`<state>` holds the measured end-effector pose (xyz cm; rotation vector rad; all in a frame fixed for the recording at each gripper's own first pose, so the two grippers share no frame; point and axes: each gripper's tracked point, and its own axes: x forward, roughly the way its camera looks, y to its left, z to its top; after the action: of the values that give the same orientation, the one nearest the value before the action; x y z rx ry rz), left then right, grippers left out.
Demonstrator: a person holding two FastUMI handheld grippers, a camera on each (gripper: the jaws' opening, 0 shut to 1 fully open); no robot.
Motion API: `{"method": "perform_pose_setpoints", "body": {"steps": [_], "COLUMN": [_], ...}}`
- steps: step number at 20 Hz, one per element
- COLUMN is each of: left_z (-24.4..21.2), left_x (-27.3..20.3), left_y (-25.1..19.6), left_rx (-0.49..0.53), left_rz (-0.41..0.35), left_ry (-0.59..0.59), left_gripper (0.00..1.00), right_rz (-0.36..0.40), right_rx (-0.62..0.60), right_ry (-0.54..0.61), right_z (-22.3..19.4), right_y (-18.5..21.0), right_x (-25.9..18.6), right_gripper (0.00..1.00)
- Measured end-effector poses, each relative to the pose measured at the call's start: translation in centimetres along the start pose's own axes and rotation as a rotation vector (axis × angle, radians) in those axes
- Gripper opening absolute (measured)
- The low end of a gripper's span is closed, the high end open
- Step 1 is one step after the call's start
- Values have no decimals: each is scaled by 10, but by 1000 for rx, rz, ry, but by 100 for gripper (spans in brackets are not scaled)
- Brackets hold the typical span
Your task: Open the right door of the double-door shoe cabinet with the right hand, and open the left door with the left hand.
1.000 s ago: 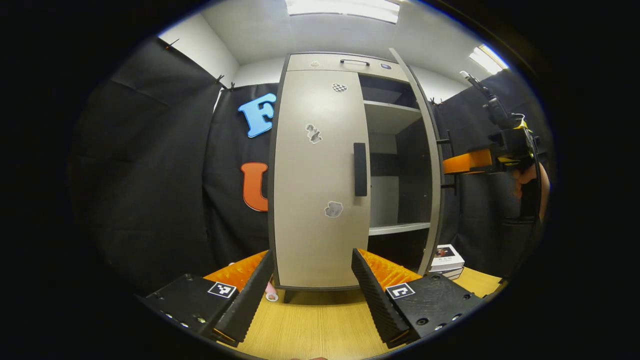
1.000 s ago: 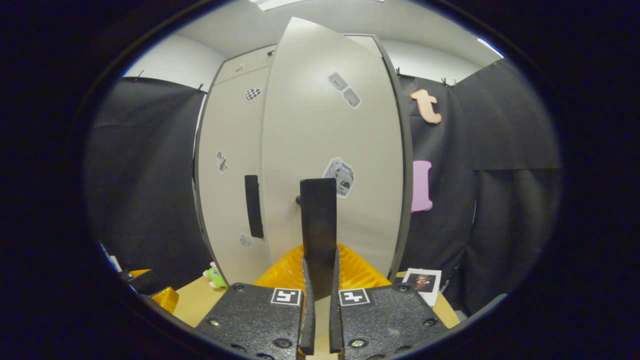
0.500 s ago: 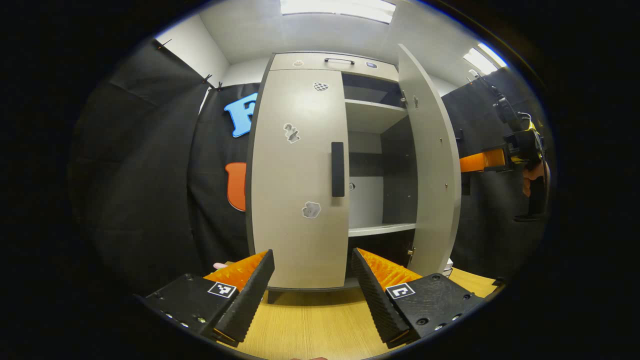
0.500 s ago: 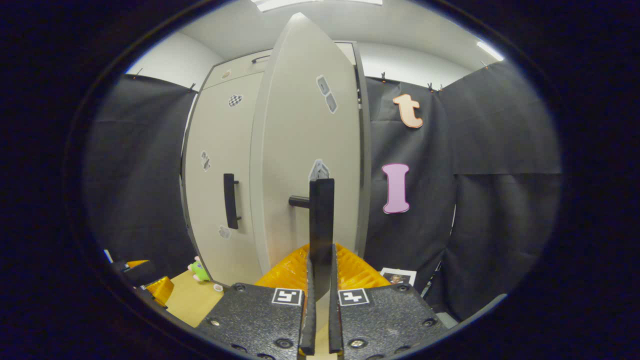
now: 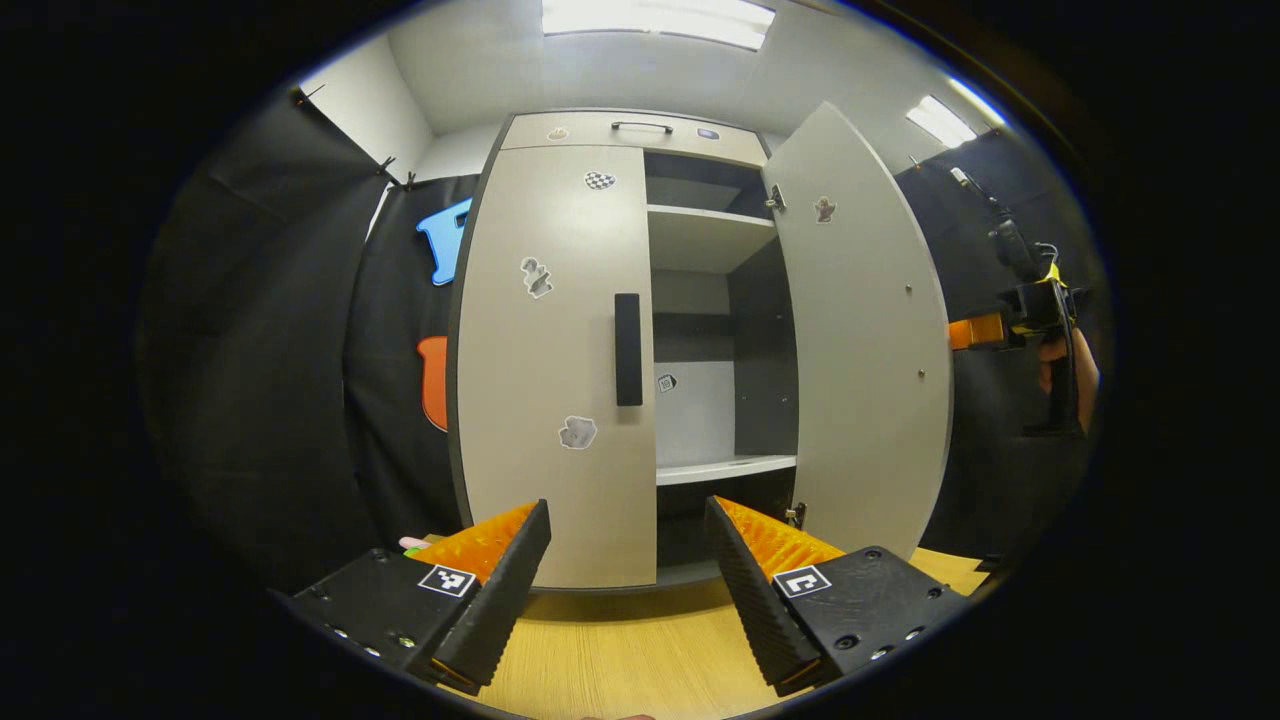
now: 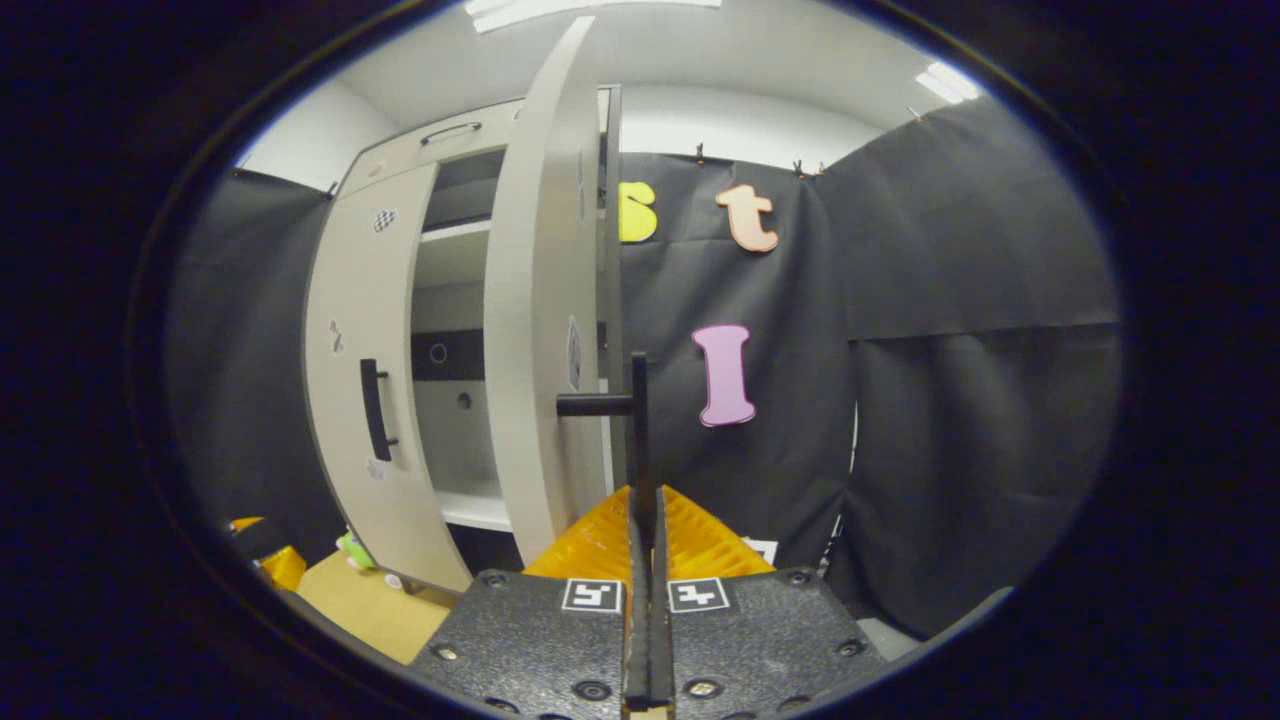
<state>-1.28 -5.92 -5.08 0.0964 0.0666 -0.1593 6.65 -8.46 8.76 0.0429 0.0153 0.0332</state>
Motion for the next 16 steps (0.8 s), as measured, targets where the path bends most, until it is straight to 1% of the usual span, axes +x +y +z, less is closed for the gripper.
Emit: {"method": "perform_pose_setpoints", "body": {"steps": [2, 4, 5, 7, 9, 10, 11, 12, 13, 14, 16], "left_z": [0, -2, -2, -3, -1, 0, 2, 4, 6, 8, 9], "left_x": [2, 3, 2, 2, 2, 1, 2, 3, 5, 7, 9], "left_y": [-3, -7, -5, 0, 5, 10, 14, 18, 20, 21, 24], "left_rx": [-6, -17, -17, -13, -19, -20, -19, -19, -20, -22, -34], "left_rz": [-6, -17, -15, 8, 17, 24, 32, 41, 46, 46, 47], "left_ry": [-1, 7, 12, 11, -2, -8, -13, -20, -24, -28, -26], "left_gripper": [92, 92, 92, 93, 93, 93, 93, 93, 93, 93, 93], "right_rz": [-3, -8, -24, -56, -12, 15, 54, 80, 74, 90, 130], "right_rx": [-27, -12, -1, 1, 9, 8, -10, -36, -66, -87, -84], "right_ry": [-12, -5, 4, -36, -88, -106, -121, -120, -105, -89, -57], "right_z": [1, 0, -2, 0, -4, -9, -14, -22, -31, -39, -51], "right_y": [1, 3, 4, 4, 28, 40, 58, 74, 83, 93, 116], "right_x": [0, -1, -8, -30, -55, -75, -78, -73, -71, -70, -64], "right_gripper": [4, 4, 4, 4, 4, 4, 4, 9, 15, 36, 39]}}
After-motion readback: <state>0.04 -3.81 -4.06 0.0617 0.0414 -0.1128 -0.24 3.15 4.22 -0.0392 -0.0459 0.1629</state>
